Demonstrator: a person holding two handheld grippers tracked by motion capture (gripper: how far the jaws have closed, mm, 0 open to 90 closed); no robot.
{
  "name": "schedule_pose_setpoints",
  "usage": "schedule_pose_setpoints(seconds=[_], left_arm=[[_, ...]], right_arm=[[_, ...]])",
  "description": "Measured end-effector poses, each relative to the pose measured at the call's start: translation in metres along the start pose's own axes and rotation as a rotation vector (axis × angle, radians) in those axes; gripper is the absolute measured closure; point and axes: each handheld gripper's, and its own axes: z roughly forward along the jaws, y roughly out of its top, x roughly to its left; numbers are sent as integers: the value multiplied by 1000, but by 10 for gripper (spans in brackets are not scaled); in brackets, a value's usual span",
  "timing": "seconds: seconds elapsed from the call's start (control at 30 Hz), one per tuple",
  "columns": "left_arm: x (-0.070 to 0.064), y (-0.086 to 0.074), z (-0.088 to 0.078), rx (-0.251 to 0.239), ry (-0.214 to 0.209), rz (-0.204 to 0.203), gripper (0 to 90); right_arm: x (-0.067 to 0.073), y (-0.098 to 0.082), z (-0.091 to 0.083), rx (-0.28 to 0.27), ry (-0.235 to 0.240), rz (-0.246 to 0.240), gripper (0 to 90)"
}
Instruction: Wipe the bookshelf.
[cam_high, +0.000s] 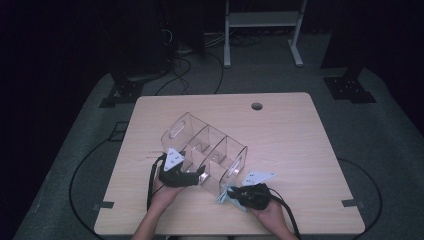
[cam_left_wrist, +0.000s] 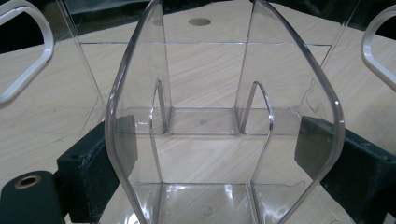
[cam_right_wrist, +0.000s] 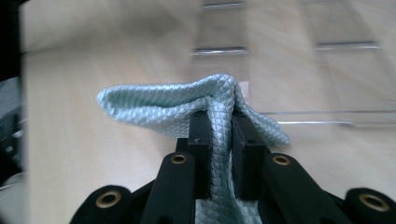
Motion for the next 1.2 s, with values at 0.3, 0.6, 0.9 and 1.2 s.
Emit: schedule_pose_setpoints(seconds=[0.3, 0.6, 0.9, 1.2], left_arm=[[-5, 2, 1, 4, -11, 11, 90], [-6, 2, -2, 15, -40, 29, 89], [-5, 1, -2, 11, -48, 30, 86], [-5, 1, -2, 12, -50, 27, 86]], right_arm=[[-52, -1, -14, -25, -100, 166, 791], [-44, -1, -19, 3, -61, 148, 792], [-66, -3, -23, -16, -157, 190, 793], [-60, 3, -33, -69, -153, 181, 793]])
